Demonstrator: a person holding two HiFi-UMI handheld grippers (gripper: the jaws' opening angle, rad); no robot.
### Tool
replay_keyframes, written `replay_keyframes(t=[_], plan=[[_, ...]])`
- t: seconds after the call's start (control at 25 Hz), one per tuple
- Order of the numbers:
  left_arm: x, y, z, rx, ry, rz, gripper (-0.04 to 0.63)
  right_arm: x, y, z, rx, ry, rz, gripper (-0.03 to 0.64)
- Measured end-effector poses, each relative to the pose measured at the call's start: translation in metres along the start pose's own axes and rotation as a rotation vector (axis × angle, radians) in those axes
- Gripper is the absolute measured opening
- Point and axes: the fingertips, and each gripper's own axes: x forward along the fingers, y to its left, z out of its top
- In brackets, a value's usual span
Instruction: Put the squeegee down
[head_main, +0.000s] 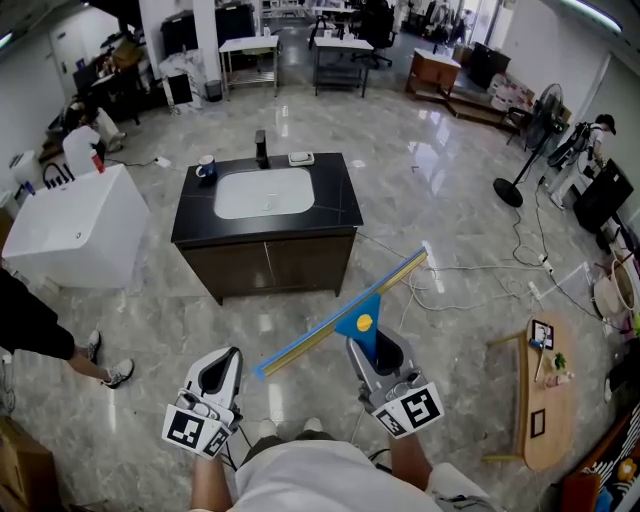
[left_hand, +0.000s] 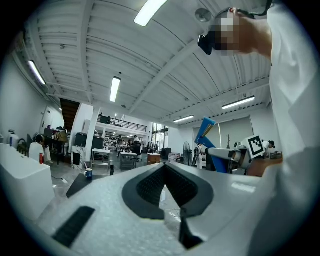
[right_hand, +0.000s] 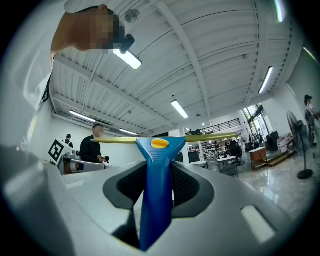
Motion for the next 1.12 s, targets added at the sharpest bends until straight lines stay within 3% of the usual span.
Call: replay_keyframes(t=[0.36,0.68,0.84,1.12], plan=[[0.042,0.003,-0.005,0.003,0.007,-0.005,0.005,0.017,-0.029,-0.001,0.002,-0.017,0.018,0.149],[0.081,0.036,-0.005,0.009,-0.001,-0.044,0.005,0.063,-0.043,-0.005,-0.009,-0.028,0.024,0.149],[0.106,0.087,-0.006,-0.003,-0.005,-0.07,0.005,0.114,-0.049,-0.015,0.0,-0.019,0.007,0.149],[0.149,0.217,0.008,-0.057,-0.049,-0.059,0.005,0.238,-0.05,-0.033,0.02,-0.004,-0.004,0.149]])
